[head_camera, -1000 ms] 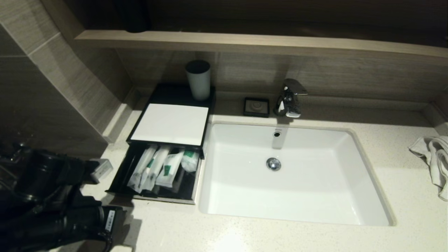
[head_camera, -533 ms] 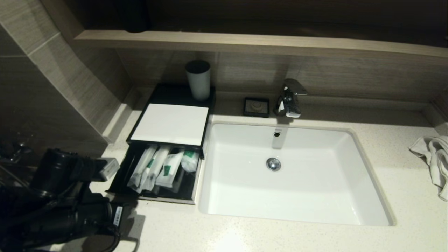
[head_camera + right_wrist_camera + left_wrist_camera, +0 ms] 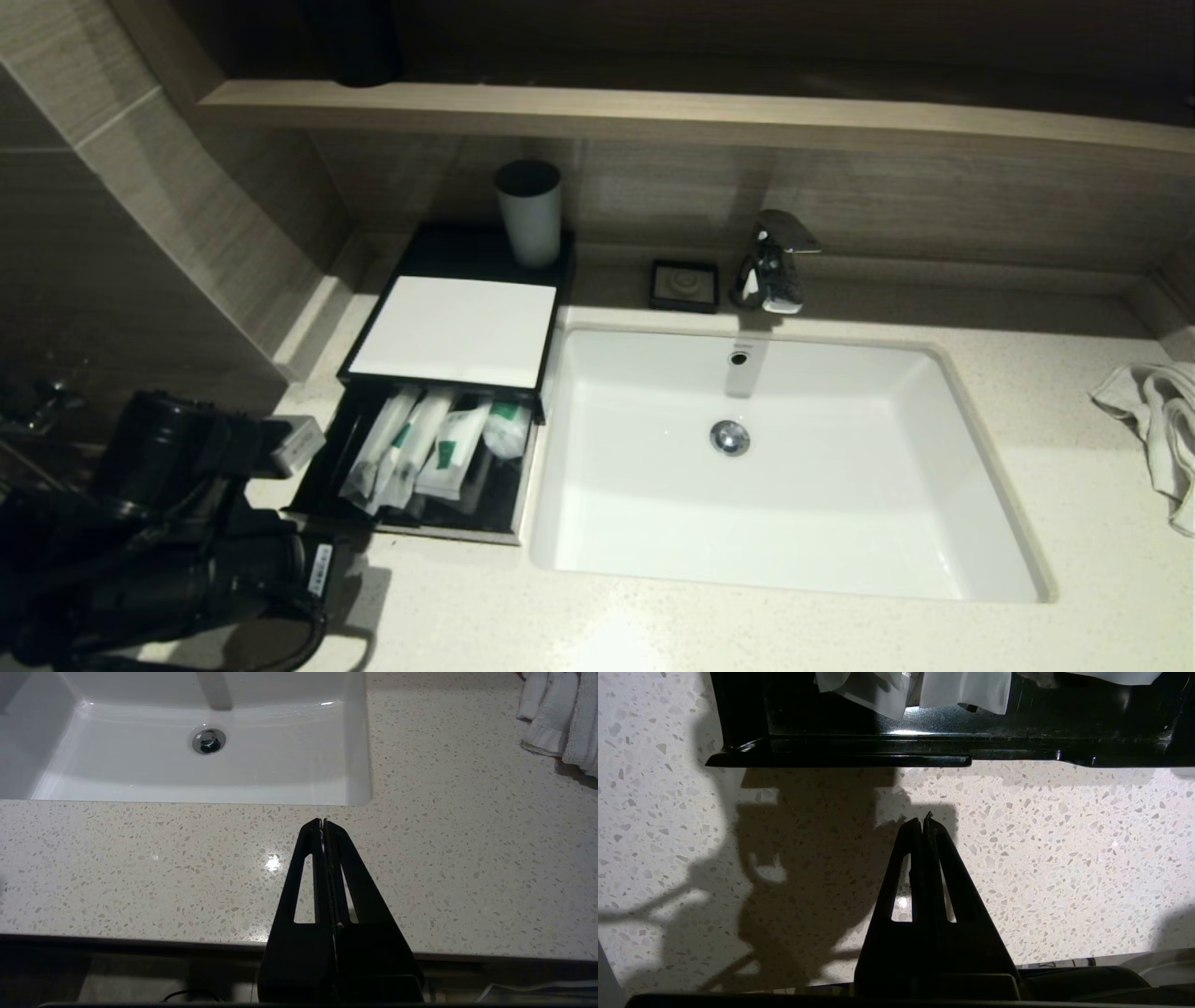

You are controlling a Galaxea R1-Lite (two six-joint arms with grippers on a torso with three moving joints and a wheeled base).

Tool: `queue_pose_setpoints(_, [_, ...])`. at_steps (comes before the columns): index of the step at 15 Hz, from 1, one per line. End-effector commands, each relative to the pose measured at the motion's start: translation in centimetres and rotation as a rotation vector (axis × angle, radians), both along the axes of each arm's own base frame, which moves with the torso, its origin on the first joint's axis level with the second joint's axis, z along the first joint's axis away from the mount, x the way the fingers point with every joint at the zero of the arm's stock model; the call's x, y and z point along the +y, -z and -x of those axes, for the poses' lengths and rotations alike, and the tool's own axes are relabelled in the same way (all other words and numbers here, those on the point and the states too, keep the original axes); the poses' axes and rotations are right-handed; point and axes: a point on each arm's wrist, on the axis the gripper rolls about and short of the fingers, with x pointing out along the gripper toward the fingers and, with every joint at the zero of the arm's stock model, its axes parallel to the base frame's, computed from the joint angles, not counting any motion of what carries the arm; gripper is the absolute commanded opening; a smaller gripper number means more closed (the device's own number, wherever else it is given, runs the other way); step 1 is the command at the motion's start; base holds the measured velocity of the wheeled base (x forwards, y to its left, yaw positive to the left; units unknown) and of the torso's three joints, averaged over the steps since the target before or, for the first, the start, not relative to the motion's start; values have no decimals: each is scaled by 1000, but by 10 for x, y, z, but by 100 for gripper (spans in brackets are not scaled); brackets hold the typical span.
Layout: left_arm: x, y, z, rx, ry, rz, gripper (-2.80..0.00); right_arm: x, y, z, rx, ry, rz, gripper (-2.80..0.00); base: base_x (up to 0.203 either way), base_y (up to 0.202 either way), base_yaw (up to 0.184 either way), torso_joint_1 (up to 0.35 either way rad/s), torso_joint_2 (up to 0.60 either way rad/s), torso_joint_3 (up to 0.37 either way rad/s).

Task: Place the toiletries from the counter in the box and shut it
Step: Close the drawer

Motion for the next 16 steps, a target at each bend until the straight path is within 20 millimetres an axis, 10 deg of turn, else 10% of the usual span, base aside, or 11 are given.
queue_pose_setpoints(1, [-1,1,-2,2,1,-3,-280,0,0,0,0,1,0,-280,0,0,0,0,0,0])
queue_pose_setpoints(16, [-11,0,-31,6,8,-18,-280,0,0,0,0,0,0,-280,0,0,0,0,0,0])
